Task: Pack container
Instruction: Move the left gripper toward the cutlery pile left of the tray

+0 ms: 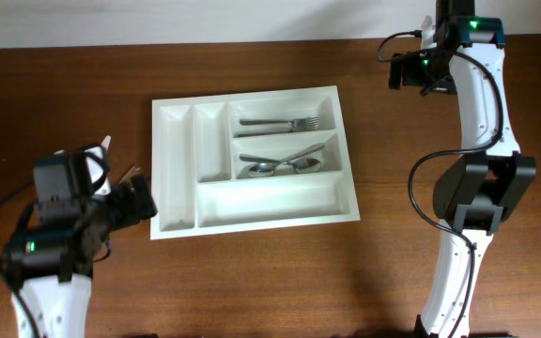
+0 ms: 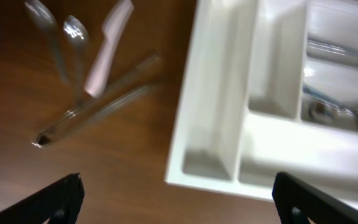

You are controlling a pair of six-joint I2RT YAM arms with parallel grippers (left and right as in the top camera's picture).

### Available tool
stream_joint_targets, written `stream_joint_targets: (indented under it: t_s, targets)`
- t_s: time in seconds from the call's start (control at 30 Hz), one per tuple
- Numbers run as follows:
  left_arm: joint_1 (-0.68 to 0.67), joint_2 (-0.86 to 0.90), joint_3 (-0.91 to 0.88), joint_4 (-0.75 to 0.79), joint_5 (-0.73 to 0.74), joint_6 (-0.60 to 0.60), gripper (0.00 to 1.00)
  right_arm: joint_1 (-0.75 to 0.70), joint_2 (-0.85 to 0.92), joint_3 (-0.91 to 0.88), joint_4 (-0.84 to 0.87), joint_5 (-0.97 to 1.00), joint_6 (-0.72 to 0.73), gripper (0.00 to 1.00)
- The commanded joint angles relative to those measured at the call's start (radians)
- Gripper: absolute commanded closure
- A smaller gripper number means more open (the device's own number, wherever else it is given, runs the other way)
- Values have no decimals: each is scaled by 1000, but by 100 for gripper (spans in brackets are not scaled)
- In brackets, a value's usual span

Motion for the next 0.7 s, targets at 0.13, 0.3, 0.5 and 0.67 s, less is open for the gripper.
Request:
stream_joint_targets:
  t_s: [0.13,0.3,0.5,0.67]
  targets:
    - [-2,97,36,-10,408,-6,1,-8,-4,-1,2,-5,-6,1]
    - [-2,137,36,-8,439,-6,1,-8,-4,-1,2,-5,-6,1]
    - [-2,140,36,1,355,-5,1,-8,-4,-1,2,-5,-6,1]
    - [34,149,36,-61,122,-111,1,-8,-4,-1,2,-5,-6,1]
